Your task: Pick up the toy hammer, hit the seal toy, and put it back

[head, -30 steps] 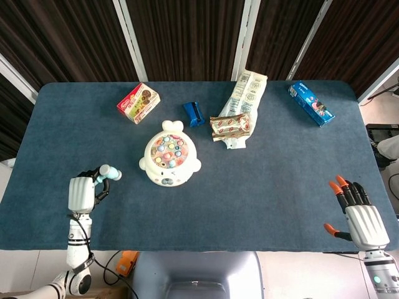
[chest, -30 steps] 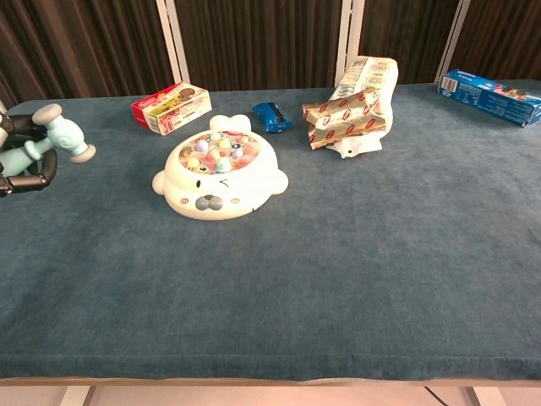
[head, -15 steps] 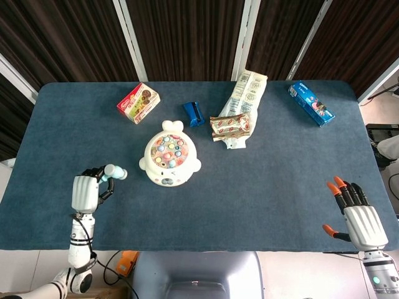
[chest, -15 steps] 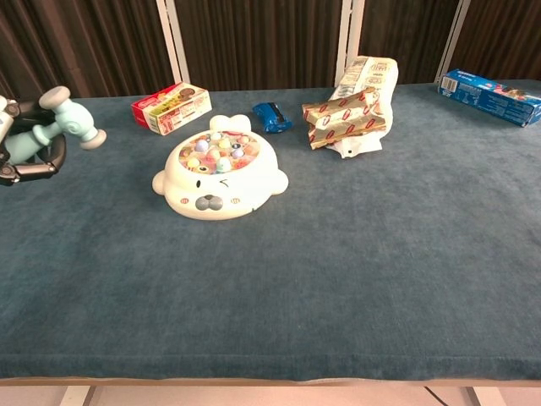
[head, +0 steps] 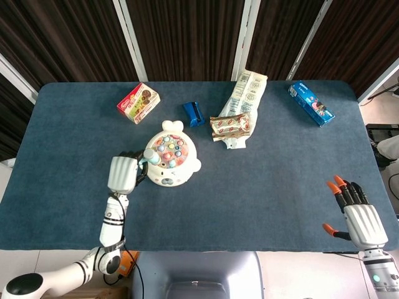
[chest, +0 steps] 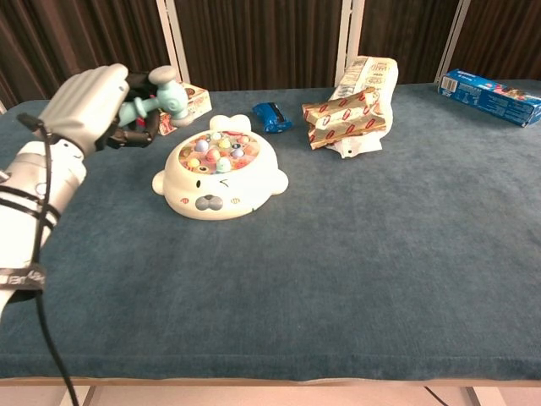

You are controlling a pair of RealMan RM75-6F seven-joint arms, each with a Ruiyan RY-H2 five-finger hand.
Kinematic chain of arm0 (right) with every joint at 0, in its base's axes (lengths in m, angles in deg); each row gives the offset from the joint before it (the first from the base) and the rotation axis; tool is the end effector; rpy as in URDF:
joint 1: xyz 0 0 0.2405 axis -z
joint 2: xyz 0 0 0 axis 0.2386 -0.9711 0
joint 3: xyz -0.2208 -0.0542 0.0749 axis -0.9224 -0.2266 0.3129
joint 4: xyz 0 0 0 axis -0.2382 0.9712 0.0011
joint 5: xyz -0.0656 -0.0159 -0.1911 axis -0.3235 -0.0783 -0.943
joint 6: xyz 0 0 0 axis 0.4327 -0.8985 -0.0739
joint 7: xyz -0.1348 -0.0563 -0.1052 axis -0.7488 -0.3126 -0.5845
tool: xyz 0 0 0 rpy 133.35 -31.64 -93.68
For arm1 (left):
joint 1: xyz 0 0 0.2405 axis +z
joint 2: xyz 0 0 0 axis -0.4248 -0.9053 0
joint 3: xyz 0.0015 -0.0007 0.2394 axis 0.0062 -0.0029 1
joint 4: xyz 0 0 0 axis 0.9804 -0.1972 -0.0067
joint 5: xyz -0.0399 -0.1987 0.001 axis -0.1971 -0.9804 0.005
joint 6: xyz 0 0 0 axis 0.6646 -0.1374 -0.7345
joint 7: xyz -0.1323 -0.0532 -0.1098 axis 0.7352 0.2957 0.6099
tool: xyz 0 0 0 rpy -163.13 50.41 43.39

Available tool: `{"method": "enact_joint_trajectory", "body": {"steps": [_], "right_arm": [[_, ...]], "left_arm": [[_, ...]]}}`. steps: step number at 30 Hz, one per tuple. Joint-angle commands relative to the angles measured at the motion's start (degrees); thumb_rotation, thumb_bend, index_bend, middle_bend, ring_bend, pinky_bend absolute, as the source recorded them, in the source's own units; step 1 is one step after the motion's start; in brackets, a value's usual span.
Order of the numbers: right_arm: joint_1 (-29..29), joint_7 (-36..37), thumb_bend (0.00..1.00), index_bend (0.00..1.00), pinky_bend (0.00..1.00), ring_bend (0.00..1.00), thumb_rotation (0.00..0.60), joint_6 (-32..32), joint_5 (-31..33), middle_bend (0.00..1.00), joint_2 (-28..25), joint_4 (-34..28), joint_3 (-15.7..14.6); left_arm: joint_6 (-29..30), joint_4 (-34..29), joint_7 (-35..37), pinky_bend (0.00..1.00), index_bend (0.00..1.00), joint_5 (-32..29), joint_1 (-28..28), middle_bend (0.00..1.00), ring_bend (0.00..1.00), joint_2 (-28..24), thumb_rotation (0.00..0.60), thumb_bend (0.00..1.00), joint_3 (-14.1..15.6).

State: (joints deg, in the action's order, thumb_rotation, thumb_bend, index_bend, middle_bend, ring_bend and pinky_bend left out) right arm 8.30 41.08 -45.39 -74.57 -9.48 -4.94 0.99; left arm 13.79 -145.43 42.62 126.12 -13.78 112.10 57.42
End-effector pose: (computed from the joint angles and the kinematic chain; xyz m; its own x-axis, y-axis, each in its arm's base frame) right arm -0.2941 -0.2102 0.1457 0.4610 -0.1074 0.8809 -0.8874 -0.0465 0.4587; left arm -0.1178 0.3802 -0.0139 0.2725 -0.2247 0.9355 0.9067 -0.2652 -0.3278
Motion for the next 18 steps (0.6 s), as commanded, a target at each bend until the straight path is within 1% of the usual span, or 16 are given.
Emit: {"method": "enact_joint_trajectory", "body": {"steps": [1,10,18], "right_arm": [[0.0,0.7,0.24,0.0,0.0,0.0,0.6,0.1,0.1,0.0,-0.3,0.1,0.0],[0.2,3.0,0.24,0.0,0.0,0.0,0.6,0.1,0.6,0.0,-1.4,0.7,0.1],[0.3,4.2,0.24,0.0,0.0,0.0,0.6,0.3,0.9,0.0,-1.9,1.1,0.1]], "left_arm": [[-3.3,3.8,-3.0,1.0,0.61,-2.3,-3.8,0.82,1.0,3.1,0.6,0.84,-2.4],[-8.4,15.4,-5.4,1.0,0.61,-5.9,-10.8,0.82,1.0,9.5,0.6,0.83,-5.3],[-11.4,23.9,-3.7,1.0,0.61,-7.3,-13.3,0.82,1.0,12.1,0.6,0.83,-5.2]]}}
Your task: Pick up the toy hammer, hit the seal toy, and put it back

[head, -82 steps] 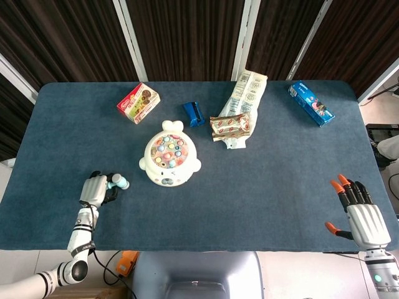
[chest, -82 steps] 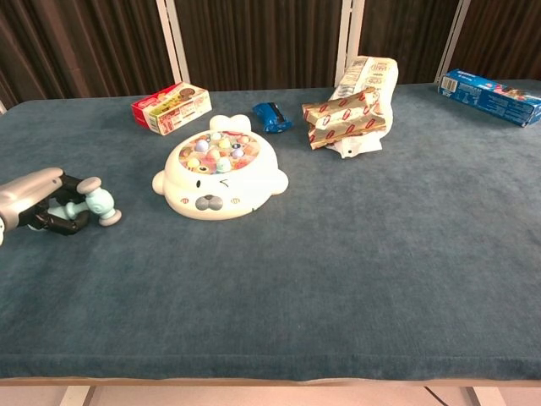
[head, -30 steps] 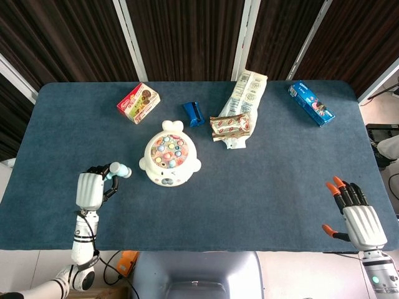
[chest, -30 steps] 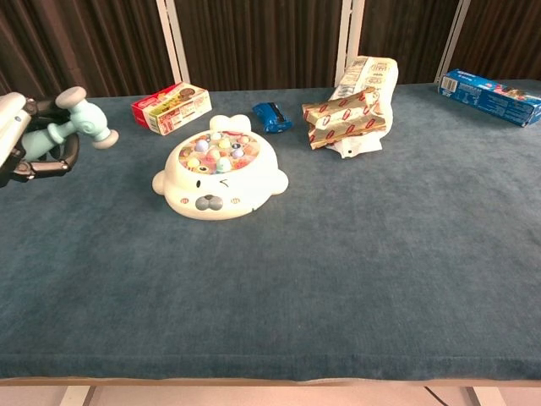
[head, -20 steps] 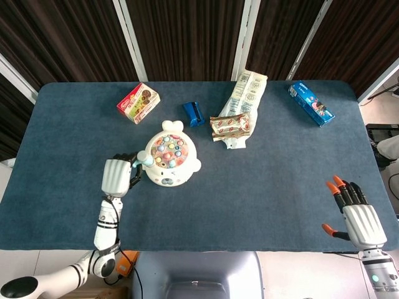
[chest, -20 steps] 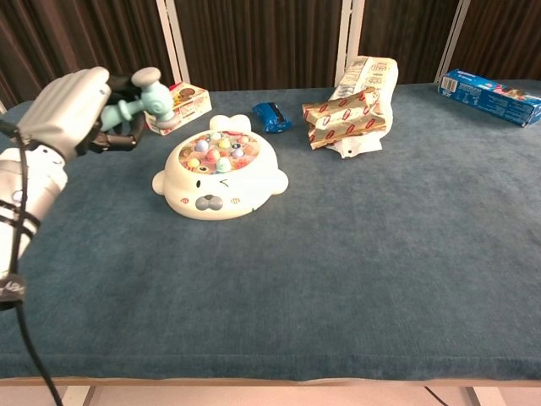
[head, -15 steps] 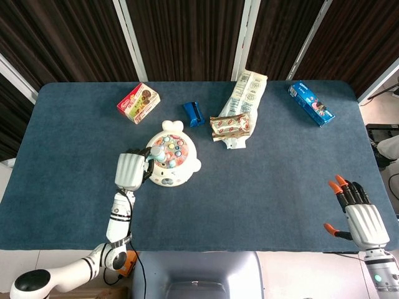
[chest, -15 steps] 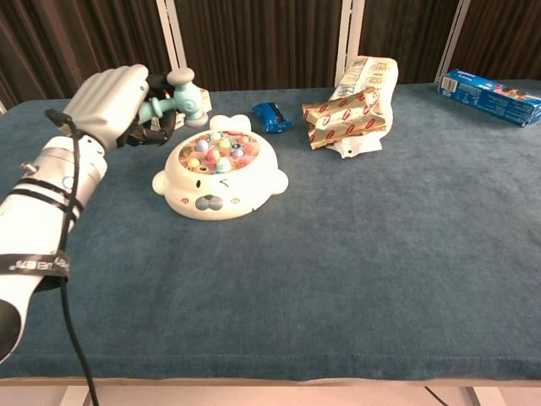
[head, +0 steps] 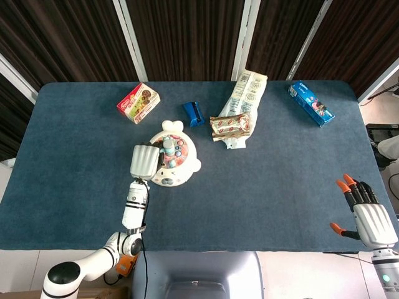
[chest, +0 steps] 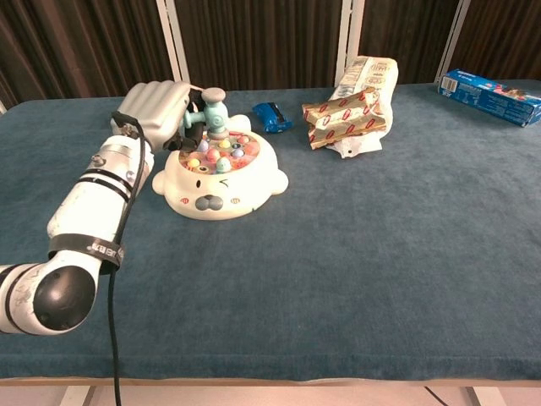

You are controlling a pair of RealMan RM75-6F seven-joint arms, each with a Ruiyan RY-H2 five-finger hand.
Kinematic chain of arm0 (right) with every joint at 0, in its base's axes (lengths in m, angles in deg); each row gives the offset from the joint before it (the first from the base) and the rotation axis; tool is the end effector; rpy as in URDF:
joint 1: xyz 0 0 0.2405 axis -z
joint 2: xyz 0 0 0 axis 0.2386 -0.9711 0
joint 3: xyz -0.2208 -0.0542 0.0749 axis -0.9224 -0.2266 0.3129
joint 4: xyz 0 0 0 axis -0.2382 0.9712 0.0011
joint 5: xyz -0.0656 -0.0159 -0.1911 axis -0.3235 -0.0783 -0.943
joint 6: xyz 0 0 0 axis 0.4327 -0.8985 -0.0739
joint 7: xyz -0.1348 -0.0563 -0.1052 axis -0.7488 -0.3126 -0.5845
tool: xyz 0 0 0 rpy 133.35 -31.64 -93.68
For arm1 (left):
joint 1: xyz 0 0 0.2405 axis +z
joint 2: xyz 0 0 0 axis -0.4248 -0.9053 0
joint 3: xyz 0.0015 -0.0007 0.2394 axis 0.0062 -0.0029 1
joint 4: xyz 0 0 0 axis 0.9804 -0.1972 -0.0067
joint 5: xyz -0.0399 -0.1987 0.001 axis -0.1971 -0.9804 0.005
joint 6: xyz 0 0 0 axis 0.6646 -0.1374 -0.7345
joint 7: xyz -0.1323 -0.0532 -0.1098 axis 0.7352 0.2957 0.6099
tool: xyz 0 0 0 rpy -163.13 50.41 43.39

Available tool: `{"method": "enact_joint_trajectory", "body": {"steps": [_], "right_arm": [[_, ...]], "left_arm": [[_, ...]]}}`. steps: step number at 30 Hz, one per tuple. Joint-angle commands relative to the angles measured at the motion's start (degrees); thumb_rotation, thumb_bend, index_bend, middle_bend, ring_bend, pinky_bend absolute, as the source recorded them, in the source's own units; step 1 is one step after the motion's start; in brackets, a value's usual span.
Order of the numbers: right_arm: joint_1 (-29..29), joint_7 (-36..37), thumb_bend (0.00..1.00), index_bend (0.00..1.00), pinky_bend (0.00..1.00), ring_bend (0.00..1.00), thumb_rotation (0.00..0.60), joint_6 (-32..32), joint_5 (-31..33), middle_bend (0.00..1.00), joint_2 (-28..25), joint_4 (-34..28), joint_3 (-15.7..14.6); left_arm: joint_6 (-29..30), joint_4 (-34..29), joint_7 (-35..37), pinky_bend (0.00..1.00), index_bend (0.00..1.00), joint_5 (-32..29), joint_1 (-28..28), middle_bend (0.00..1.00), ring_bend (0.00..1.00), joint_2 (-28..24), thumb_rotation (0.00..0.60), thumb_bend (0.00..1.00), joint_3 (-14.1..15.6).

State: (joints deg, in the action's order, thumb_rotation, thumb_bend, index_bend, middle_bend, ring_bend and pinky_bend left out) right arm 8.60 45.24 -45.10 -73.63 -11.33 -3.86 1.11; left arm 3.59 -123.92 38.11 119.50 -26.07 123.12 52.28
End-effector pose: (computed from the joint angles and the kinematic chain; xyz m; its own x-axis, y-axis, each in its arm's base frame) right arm -0.3047 -0.2097 0.1587 0.4381 -0.1112 0.8920 -0.8982 -0.0153 0.4392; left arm -0.0975 0.4256 -0.0556 0.4502 -0.1759 0.8754 0.8566 -0.1918 -0.4790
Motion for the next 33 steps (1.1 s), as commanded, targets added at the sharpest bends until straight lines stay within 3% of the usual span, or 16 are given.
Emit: {"method": "enact_joint_trajectory", "body": {"steps": [1,16,25,33], "right_arm": [[0.1,0.1,0.24,0.0,0.0,0.0,0.6,0.0,0.0,0.0,-0.1,0.0,0.0],[0.3,0.2,0.24,0.0,0.0,0.0,0.6,-0.1,0.2,0.0,-0.2,0.1,0.0],[0.4,0.5,0.24,0.0,0.0,0.0,0.6,-0.2,0.2,0.0,-0.2,0.2,0.0],[0.4,0.4,0.24,0.0,0.0,0.0,0.6,-0.3,0.1,0.0,-0.3,0.1,0.0]], "left_arm": [[-1.3,3.0,1.1,1.0,0.61,-0.8,-1.2,0.82,1.0,1.3,0.6,0.83,0.0],[-3.8,8.7,2.4,1.0,0.61,-2.1,-2.5,0.82,1.0,3.4,0.6,0.83,1.1],[-4.8,8.6,3.0,1.0,0.61,-2.6,-2.2,0.82,1.0,3.4,0.6,0.83,1.8],[-3.5,6.8,4.9,1.0,0.61,-3.7,-3.6,0.82,1.0,1.5,0.6,0.83,-0.4]]}}
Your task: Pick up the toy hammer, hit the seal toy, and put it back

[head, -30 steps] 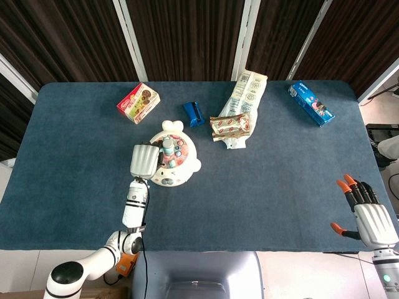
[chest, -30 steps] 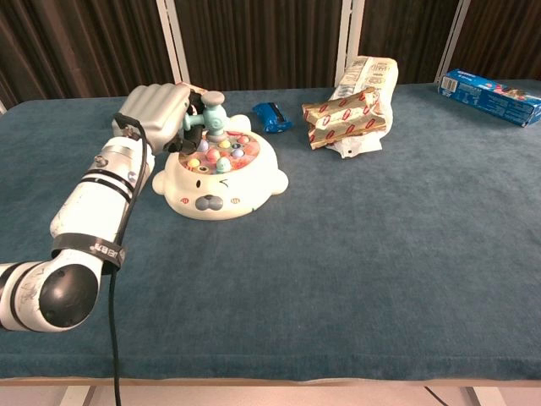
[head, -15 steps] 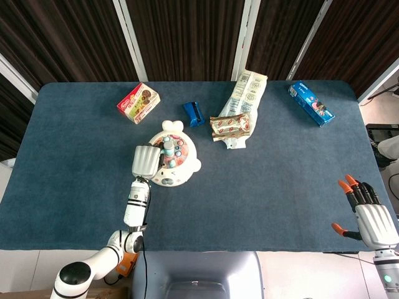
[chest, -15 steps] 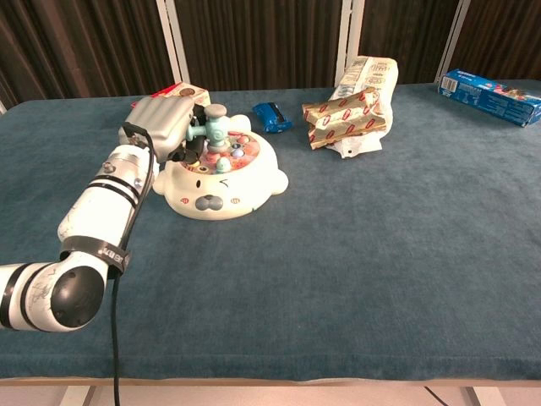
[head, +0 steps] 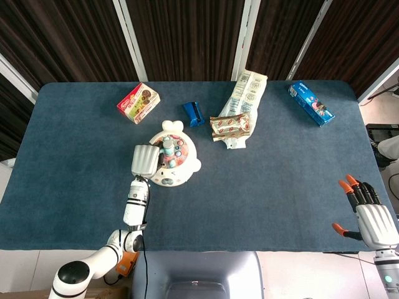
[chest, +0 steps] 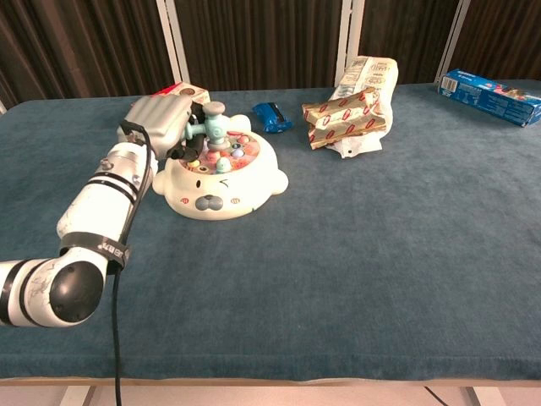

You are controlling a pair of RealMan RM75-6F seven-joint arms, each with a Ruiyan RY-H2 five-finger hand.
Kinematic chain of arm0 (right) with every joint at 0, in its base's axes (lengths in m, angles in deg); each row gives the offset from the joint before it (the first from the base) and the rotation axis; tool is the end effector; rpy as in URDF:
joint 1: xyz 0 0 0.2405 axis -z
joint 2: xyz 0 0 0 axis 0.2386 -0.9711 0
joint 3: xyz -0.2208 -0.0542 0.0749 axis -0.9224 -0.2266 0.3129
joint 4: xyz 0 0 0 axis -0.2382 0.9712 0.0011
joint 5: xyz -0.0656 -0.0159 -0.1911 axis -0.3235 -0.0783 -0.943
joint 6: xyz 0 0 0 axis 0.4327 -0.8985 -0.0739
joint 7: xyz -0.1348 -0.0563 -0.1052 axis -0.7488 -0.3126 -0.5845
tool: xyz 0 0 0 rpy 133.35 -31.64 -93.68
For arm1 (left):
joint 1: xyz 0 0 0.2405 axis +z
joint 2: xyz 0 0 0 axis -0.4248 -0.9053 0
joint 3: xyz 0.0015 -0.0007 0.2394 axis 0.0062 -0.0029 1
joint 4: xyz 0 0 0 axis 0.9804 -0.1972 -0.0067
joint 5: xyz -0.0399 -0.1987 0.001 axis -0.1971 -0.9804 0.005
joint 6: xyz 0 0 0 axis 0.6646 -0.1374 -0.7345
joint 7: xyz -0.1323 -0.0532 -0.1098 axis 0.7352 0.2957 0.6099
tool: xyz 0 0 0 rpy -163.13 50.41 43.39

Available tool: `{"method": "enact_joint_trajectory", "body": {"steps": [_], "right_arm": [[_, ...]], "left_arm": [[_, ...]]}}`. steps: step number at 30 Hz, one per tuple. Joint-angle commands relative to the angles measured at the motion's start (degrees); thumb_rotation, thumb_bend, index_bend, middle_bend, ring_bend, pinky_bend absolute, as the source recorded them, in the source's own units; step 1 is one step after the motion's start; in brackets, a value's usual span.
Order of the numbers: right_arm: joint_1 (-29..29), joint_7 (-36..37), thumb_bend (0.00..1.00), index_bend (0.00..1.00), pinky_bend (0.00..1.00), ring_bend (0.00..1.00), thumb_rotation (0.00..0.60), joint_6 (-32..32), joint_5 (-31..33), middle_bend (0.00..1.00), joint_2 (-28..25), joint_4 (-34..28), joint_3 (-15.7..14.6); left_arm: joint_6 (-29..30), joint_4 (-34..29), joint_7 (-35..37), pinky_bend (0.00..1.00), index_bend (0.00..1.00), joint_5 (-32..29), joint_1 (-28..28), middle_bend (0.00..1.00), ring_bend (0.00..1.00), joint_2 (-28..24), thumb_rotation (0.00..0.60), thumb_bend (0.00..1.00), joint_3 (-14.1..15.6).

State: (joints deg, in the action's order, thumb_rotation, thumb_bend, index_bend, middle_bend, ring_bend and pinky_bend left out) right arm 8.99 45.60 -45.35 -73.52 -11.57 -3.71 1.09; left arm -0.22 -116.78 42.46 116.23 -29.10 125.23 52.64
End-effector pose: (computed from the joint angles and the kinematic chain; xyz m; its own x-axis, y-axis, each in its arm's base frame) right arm -0.3070 -0.2077 0.1612 0.4376 -0.1097 0.8924 -0.8981 -0.0063 0.4397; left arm -0.1059 0.4379 -0.0623 0.4446 -0.1261 0.8868 0.8718 -0.1665 -0.4607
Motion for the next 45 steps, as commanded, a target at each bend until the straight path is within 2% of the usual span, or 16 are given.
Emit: {"method": "enact_joint_trajectory", "body": {"steps": [1,7,20,30,36,41,45], "right_arm": [[0.1,0.0,0.24,0.0,0.0,0.0,0.6,-0.1,0.0,0.0,0.0,0.0,0.0],[0.1,0.3,0.24,0.0,0.0,0.0,0.6,-0.1,0.0,0.0,-0.1,0.0,0.1],[0.1,0.4,0.24,0.0,0.0,0.0,0.6,0.0,0.5,0.0,-0.1,0.1,0.3],[0.1,0.2,0.24,0.0,0.0,0.0,0.6,0.0,0.6,0.0,0.0,0.1,0.4],[0.0,0.0,0.24,0.0,0.0,0.0,0.6,0.3,0.6,0.0,0.0,0.1,0.3],[-0.2,-0.5,0.24,0.0,0.0,0.0,0.6,0.5,0.1,0.0,0.1,0.0,0.1],[-0.2,-1.1,0.24,0.0,0.0,0.0,0.6,0.5,-0.4,0.0,0.4,-0.3,-0.2]], "left_arm": [[0.3,-0.4,0.8,1.0,0.61,-0.7,-0.9,0.82,1.0,-0.8,0.6,0.83,-1.1],[-1.7,1.1,0.2,1.0,0.61,-2.4,-2.0,0.82,1.0,-1.4,0.6,0.83,-2.2],[-5.2,5.9,1.2,1.0,0.61,-3.1,-1.8,0.82,1.0,0.3,0.6,0.82,-0.6],[-6.1,6.5,2.8,1.0,0.61,-2.9,-2.1,0.82,1.0,0.4,0.6,0.82,0.0],[0.0,2.6,5.8,1.0,0.61,-1.1,-1.7,0.82,1.0,-1.6,0.6,0.82,0.2],[8.1,-6.0,4.7,1.0,0.61,2.4,3.4,0.83,1.0,-5.7,0.6,0.82,3.7],[11.3,-11.4,2.4,1.0,0.62,3.5,8.4,0.83,1.0,-8.2,0.6,0.81,6.5]]}}
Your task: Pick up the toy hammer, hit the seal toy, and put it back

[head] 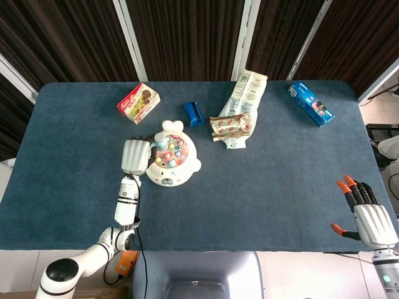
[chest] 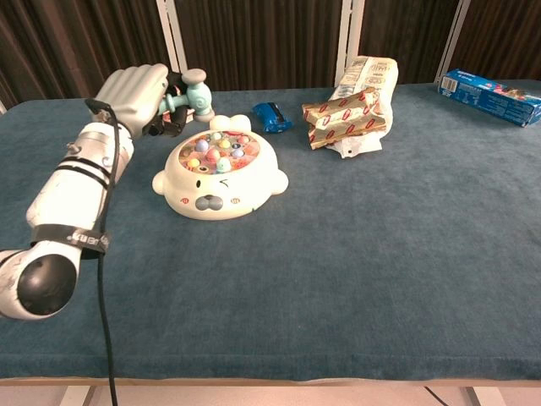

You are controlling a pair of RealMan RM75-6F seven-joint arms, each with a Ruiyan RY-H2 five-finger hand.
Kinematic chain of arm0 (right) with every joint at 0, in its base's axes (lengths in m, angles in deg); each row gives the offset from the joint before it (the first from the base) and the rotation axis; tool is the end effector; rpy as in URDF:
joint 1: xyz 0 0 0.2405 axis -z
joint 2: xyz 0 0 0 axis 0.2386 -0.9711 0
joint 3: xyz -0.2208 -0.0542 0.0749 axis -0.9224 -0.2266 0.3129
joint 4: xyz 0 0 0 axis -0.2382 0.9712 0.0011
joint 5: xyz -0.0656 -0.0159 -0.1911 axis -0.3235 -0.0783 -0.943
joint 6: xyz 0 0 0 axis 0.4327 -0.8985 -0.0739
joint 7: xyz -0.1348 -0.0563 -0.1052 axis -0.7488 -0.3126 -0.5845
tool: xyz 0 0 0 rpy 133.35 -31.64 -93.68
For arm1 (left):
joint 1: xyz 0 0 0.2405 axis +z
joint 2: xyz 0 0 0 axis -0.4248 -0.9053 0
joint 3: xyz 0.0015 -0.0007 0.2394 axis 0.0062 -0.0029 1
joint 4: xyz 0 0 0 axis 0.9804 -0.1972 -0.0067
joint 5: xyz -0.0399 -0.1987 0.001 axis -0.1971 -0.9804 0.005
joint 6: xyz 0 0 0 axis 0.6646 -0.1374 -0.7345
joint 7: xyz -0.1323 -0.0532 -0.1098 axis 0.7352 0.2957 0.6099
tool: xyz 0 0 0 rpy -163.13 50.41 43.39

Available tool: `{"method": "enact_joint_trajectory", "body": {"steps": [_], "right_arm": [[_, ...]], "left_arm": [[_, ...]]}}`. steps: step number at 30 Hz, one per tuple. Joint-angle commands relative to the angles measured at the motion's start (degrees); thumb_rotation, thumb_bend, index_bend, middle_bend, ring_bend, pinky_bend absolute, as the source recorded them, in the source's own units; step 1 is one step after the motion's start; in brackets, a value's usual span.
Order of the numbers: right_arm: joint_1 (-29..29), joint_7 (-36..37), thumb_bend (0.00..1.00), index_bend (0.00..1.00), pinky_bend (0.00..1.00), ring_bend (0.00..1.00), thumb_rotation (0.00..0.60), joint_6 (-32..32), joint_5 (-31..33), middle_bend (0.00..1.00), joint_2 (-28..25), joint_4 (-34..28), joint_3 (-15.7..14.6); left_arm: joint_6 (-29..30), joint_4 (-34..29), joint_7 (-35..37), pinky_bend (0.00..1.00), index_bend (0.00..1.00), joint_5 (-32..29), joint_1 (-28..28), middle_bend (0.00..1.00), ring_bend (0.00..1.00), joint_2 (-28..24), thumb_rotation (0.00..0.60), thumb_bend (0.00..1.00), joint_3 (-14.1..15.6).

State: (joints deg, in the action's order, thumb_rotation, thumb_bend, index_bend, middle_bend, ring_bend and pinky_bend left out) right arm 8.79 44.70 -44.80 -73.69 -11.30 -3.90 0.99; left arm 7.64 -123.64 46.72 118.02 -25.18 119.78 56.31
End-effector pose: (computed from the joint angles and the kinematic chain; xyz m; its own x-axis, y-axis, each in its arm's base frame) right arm -0.3057 -0.2081 0.1572 0.4451 -0.1199 0.8874 -0.8946 -0.0143 0.4467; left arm -0.1146 0.4294 -0.0297 0.3681 -0.2233 0.9026 0.8893 -0.1989 -0.4119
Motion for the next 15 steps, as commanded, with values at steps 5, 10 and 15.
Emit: {"method": "enact_joint_trajectory", "body": {"steps": [5,10,15], "right_arm": [[0.1,-0.7,0.24,0.0,0.0,0.0,0.6,-0.2,-0.9,0.0,0.3,-0.3,-0.5],[0.1,-0.7,0.24,0.0,0.0,0.0,0.6,-0.3,-1.1,0.0,0.3,-0.4,-0.5],[0.1,-0.2,0.24,0.0,0.0,0.0,0.6,-0.5,-2.3,0.0,0.2,-0.5,-1.1]], "left_arm": [[5.6,-7.1,-2.2,1.0,0.62,2.1,10.8,0.84,1.0,-4.3,0.6,0.81,6.2],[5.9,-6.7,-1.3,1.0,0.62,2.1,12.4,0.84,0.99,-4.4,0.6,0.8,6.9],[4.8,-1.9,2.2,1.0,0.63,1.4,16.0,0.83,0.97,-3.0,0.6,0.78,8.0]]}}
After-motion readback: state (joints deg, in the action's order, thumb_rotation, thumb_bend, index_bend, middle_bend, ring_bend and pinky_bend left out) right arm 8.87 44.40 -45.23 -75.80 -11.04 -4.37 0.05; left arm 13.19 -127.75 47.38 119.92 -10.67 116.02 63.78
